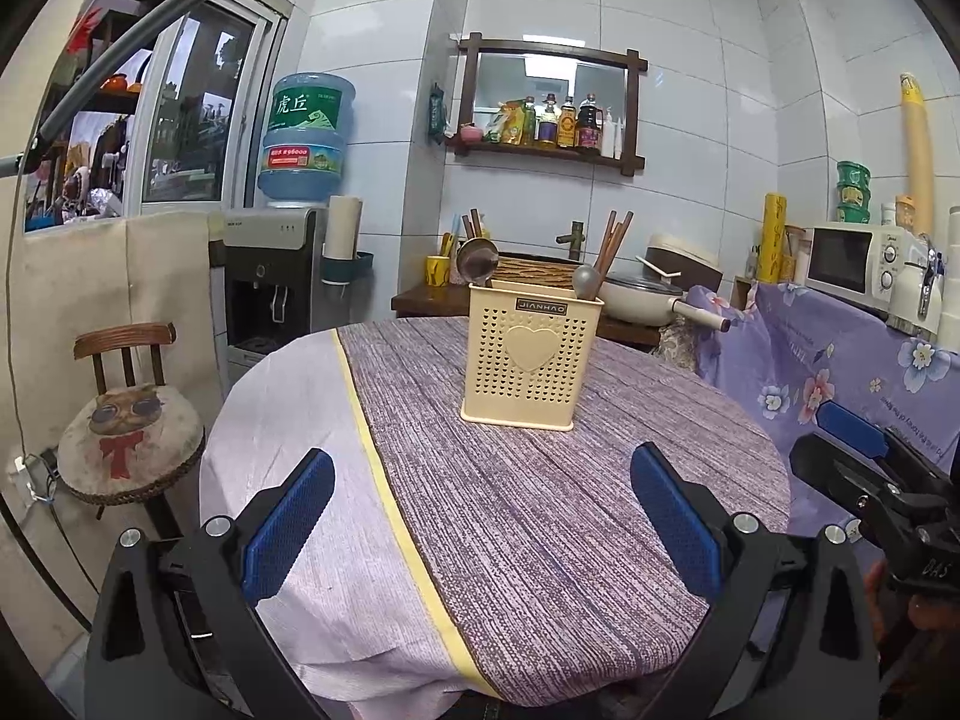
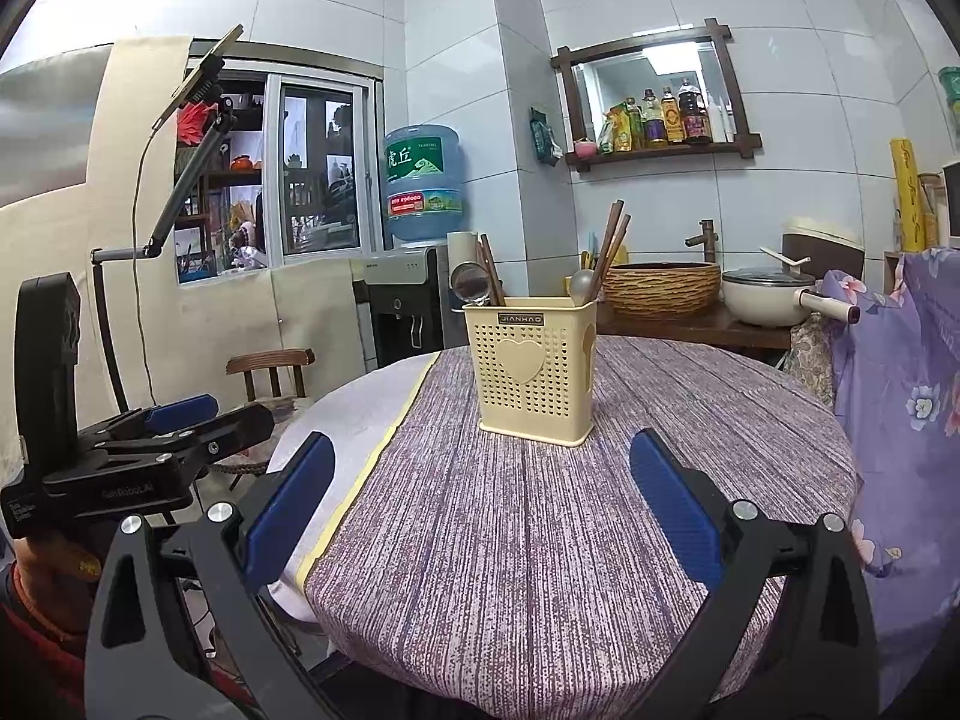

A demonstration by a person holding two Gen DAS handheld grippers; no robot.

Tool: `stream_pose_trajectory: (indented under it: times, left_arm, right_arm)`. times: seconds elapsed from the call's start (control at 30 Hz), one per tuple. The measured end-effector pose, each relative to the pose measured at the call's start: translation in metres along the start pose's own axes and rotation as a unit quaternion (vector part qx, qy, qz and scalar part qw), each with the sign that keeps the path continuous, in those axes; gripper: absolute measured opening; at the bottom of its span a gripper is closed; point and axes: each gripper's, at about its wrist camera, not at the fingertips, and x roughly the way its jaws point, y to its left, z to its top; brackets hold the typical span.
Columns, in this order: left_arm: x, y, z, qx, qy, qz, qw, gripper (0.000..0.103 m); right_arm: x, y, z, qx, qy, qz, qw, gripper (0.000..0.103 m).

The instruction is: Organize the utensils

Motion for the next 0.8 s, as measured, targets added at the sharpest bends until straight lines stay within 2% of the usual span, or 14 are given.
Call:
stream_pose_trajectory:
  times: [0.8]
  left_arm:
    - [0.0048, 0.0004, -0.0011, 0.005, 0.013, 0.016, 0.9998, 0.098]
  right_arm:
    - [0.0005, -0.0035, -0.0019, 0.003, 0.005, 0.0, 1.0, 0.097]
